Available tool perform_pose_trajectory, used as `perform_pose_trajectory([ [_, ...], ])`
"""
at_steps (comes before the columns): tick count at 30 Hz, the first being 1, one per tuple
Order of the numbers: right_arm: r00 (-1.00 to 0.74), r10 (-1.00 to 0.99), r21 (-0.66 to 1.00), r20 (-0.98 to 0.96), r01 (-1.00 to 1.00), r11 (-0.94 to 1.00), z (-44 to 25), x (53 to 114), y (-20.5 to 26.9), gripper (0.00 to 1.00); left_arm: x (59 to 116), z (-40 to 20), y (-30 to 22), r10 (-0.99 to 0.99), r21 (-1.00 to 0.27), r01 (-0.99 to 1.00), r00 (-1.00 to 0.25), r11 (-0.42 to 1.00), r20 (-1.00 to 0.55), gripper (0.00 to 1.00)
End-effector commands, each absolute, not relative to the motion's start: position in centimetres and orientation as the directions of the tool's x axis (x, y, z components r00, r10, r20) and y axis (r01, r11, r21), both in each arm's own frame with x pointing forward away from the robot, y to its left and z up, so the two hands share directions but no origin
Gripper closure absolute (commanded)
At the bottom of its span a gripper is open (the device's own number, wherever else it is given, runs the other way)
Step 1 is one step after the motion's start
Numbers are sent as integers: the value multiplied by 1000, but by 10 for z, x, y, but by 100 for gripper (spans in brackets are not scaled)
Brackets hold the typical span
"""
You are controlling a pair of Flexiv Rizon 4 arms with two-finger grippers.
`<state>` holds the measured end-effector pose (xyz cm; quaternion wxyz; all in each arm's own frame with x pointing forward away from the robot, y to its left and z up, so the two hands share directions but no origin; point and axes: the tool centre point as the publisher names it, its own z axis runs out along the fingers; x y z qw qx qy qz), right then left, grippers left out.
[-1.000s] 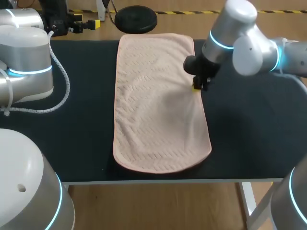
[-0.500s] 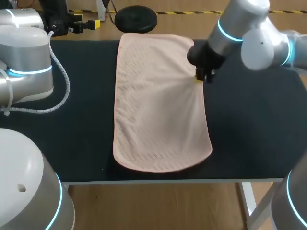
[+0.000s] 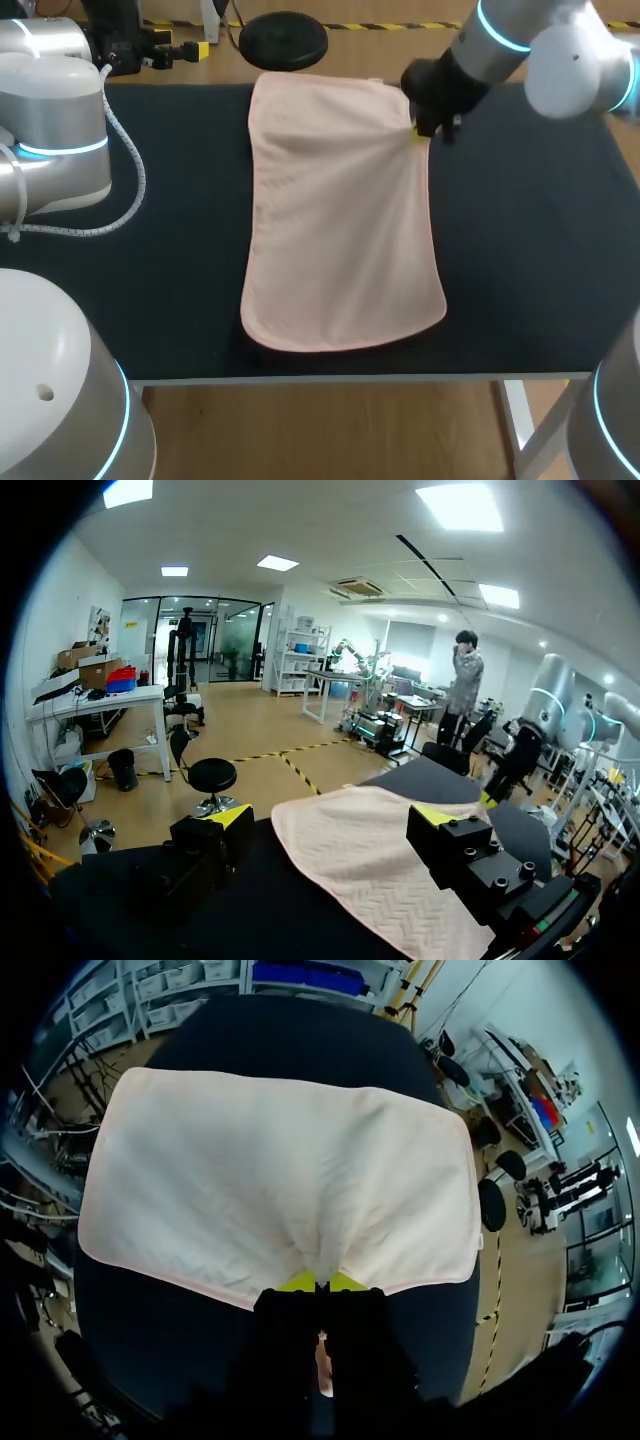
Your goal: Fold the towel
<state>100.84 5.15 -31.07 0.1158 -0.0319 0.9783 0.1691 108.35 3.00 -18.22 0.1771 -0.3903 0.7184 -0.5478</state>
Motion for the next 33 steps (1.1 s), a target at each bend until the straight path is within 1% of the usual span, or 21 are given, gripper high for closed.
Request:
perform_pose_trajectory([
  [1,-966,-38,319,-257,-122,940,-282,999,45,100,1083,-182,30,-755,-925,-367,-633,95,173,0],
  [13,-941,-133,278,-313,-224,934,-240,1003,55,100,1083,-182,30,-755,-925,-367,-633,95,173,0],
  [27,-915,-265,196,-303,-332,923,-208,1019,73,100,1083,-182,30,-755,-925,-367,-633,95,173,0],
  [33,-916,-281,195,-286,-343,919,-206,1020,79,100,1083,-182,30,-755,-925,-367,-633,95,173,0],
])
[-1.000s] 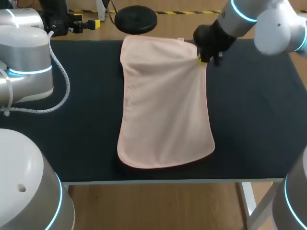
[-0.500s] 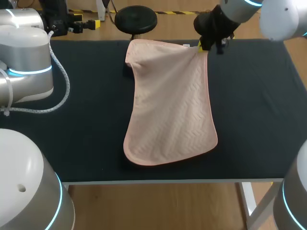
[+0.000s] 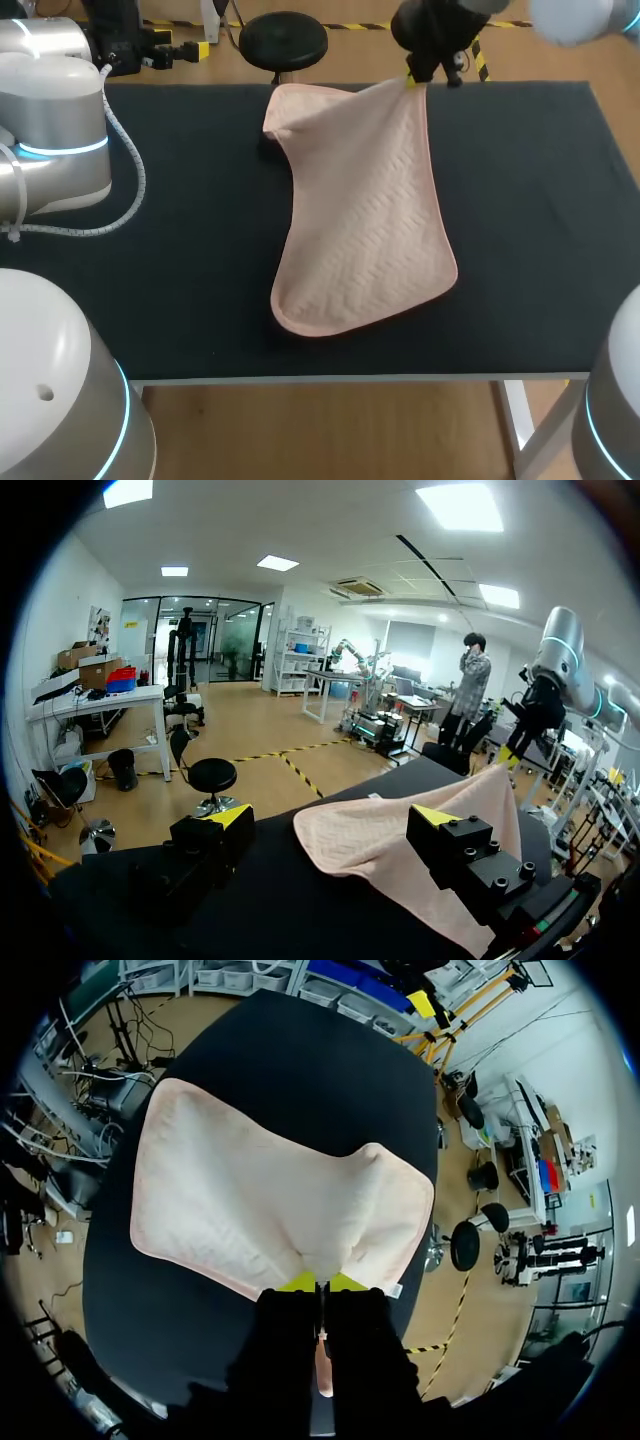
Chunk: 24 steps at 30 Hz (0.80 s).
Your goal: Fold the towel
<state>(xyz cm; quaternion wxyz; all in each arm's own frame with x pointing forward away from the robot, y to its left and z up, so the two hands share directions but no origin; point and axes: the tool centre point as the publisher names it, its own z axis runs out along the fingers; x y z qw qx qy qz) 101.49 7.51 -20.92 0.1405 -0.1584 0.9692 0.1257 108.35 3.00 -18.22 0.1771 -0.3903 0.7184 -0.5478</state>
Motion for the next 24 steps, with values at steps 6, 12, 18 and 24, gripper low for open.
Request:
perform_pose_trajectory([
  [6,-917,-286,198,-279,-346,917,-204,1021,85,100,1083,-182,30,-755,-925,-367,-633,95,173,0],
  [12,-904,-303,170,-301,-363,916,-184,1031,97,100,1083,-182,30,-755,-925,-367,-633,95,173,0],
  [18,-892,-320,132,-319,-376,917,-170,1033,108,100,1083,-182,30,-755,-925,-367,-633,95,173,0],
  [24,-897,-327,113,-298,-373,921,-174,1033,113,100,1083,-182,30,-755,-925,-367,-633,95,173,0],
])
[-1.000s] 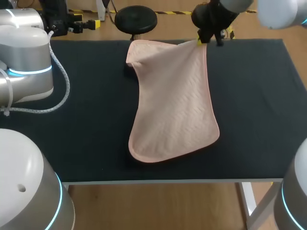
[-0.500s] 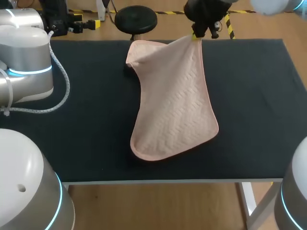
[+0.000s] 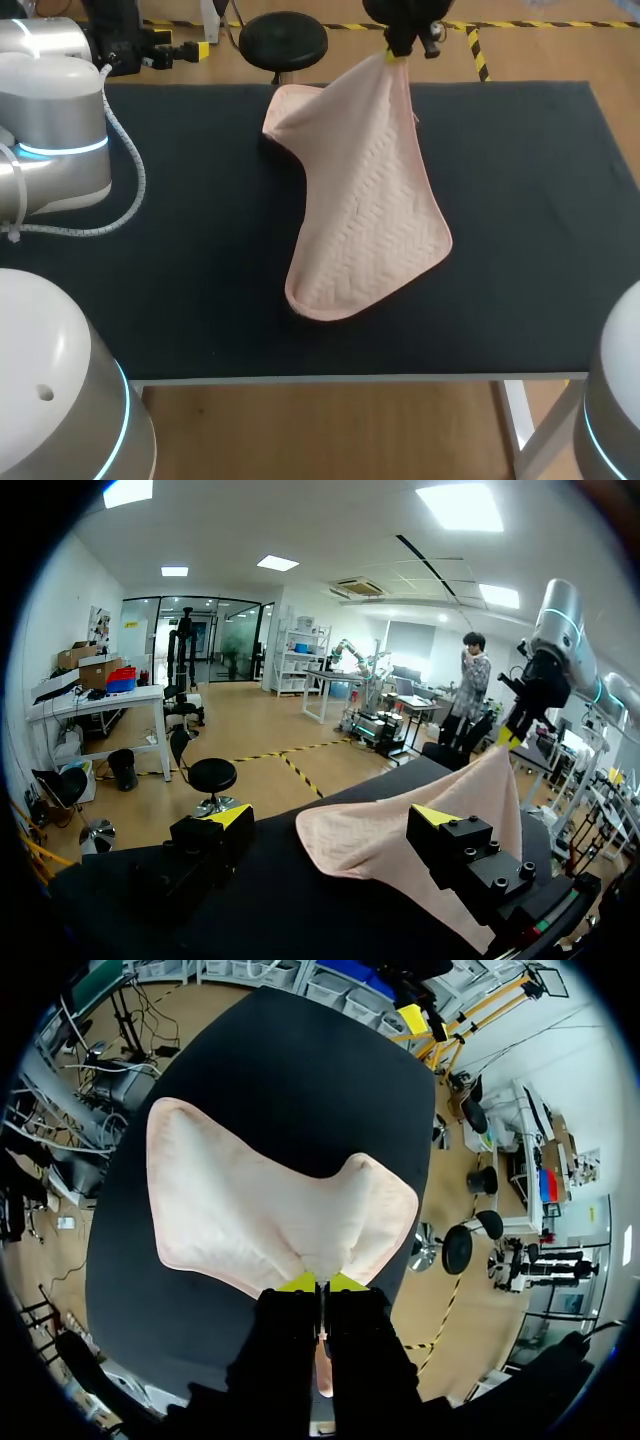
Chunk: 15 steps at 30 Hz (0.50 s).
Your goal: Fold the towel
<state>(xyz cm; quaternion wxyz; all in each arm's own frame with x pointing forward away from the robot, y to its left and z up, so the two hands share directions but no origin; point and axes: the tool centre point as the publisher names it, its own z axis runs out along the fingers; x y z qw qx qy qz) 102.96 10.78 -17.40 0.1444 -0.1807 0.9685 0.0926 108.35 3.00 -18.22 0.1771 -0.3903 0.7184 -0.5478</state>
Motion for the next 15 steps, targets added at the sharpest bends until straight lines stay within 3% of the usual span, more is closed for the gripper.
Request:
perform_pose_trajectory([
  [1,-898,-326,112,-295,-372,922,-176,1033,113,100,1083,-182,30,-755,-925,-367,-633,95,173,0],
  [15,-904,-311,132,-292,-360,924,-180,1035,114,100,1083,-182,30,-755,-925,-367,-633,95,173,0],
])
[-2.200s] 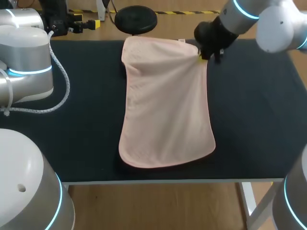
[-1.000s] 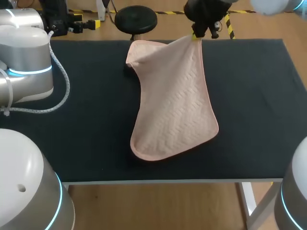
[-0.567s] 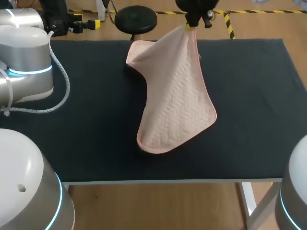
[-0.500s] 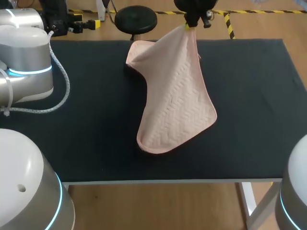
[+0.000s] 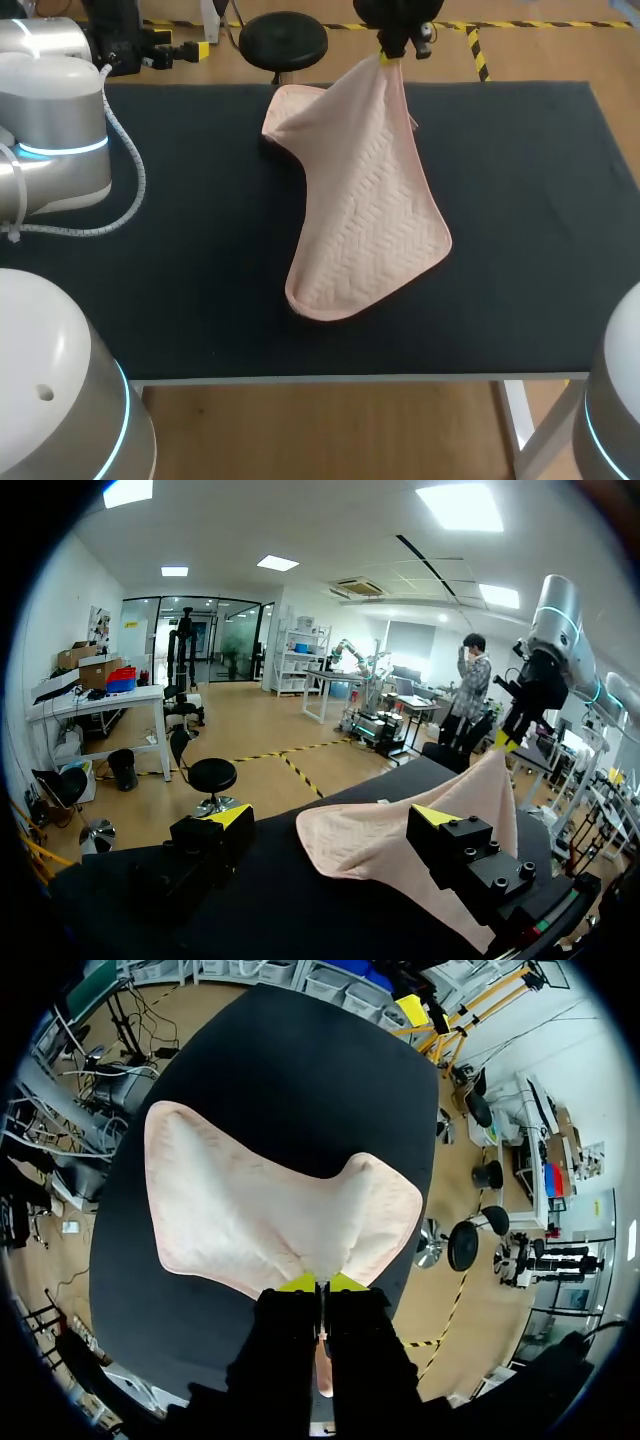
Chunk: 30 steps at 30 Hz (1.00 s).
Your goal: Fold the towel
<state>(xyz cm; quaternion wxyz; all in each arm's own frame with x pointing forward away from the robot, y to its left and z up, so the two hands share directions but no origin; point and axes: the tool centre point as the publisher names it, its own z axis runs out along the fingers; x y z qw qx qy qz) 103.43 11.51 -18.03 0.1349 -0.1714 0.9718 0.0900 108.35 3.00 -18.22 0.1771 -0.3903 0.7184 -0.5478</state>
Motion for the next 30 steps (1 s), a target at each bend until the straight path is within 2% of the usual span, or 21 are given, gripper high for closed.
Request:
perform_pose_trajectory([
  [1,-904,-311,134,-293,-361,923,-181,1035,115,100,1083,-182,30,-755,-925,-367,-633,95,173,0],
  [7,-902,-316,144,-294,-369,918,-182,1034,114,100,1083,-181,34,-715,-926,-373,-661,52,226,0],
  [13,-900,-318,151,-299,-374,915,-181,1034,113,100,1065,-178,44,-435,-935,-250,-892,250,123,0],
  [17,-898,-320,158,-302,-378,912,-181,1034,113,100,1053,-175,46,-276,-910,-142,-961,389,32,0],
  [21,-897,-321,163,-305,-381,910,-181,1033,114,100,1041,-176,42,-139,-839,7,-985,544,-98,0],
  [30,-896,-321,175,-308,-385,906,-183,1031,115,100,1039,-176,42,-91,-811,40,-989,584,-115,0],
])
